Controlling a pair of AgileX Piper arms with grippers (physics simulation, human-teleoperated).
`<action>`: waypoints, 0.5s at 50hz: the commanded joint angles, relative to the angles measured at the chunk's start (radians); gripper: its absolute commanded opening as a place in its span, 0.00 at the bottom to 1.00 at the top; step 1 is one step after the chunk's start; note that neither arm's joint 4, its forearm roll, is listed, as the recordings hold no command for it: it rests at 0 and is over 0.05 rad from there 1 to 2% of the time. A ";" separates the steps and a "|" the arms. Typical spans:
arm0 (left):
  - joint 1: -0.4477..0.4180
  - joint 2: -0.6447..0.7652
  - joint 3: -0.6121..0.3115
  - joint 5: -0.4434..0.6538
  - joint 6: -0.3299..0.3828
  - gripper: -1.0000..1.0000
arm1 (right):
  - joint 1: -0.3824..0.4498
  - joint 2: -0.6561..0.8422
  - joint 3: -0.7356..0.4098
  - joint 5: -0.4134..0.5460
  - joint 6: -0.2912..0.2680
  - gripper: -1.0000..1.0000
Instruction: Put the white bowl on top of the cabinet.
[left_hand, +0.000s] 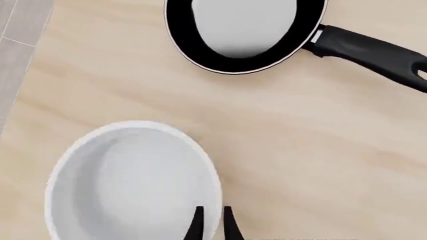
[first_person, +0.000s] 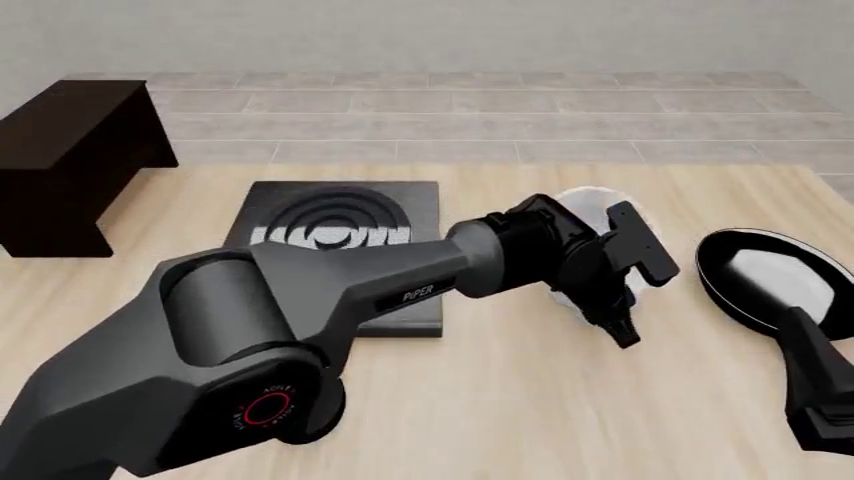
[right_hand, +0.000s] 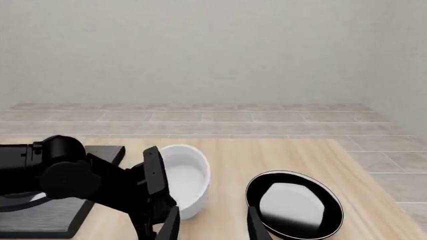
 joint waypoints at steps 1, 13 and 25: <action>-0.015 0.057 0.040 0.043 0.006 0.00 | 0.000 0.000 0.000 0.000 0.000 1.00; 0.029 0.040 -0.011 0.078 0.055 0.00 | 0.000 0.000 0.000 0.000 0.000 1.00; 0.078 -0.043 -0.042 0.078 0.100 0.00 | 0.000 0.000 0.000 0.000 0.000 1.00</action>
